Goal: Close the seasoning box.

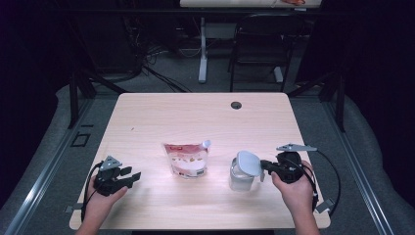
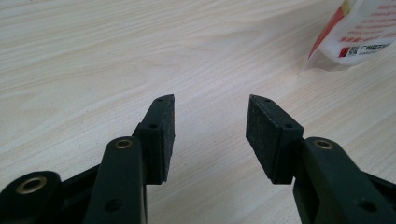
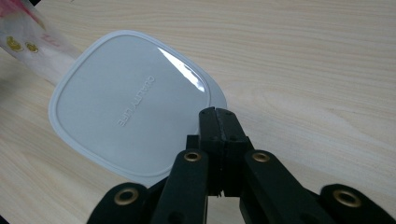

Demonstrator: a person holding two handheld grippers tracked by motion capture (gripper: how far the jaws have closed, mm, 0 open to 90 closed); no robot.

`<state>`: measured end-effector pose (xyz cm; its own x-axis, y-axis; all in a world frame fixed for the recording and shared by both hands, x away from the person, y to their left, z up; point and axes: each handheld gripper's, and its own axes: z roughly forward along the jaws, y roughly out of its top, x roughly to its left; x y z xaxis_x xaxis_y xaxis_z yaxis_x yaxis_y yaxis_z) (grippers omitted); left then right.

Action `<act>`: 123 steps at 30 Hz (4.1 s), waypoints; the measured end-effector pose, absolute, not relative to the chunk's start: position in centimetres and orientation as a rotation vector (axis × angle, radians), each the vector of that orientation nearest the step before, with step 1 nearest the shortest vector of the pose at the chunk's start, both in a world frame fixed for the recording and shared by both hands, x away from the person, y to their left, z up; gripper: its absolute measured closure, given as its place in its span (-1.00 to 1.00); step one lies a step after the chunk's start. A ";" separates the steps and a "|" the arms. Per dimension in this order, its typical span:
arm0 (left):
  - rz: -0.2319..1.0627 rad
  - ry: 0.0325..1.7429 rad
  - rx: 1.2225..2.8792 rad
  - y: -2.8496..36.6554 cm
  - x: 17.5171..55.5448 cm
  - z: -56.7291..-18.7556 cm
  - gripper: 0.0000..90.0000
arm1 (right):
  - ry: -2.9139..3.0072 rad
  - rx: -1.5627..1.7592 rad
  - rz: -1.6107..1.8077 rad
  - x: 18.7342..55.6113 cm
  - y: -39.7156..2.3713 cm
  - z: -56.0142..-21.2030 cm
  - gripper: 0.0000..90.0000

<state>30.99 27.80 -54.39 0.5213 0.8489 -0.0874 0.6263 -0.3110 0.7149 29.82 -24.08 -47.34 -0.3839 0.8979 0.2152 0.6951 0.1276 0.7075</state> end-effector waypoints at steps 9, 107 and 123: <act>0.394 1.199 2.053 27.8 31.0 -54.4 0.16 | 2.141 1.561 1.110 29.8 -24.1 -47.4 1.00; 0.400 1.197 2.060 27.6 31.6 -54.7 0.14 | 2.109 1.544 1.102 30.7 -25.9 -53.3 0.79; 0.395 1.198 2.062 27.5 31.6 -54.8 0.14 | 2.096 1.535 1.134 33.0 -25.7 -53.3 0.76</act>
<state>31.62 27.49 -54.83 0.5235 0.8479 -0.0843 0.6313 -0.3195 0.7066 33.02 -25.74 -53.28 -0.3807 0.9030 0.1993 0.6612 0.1151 0.7413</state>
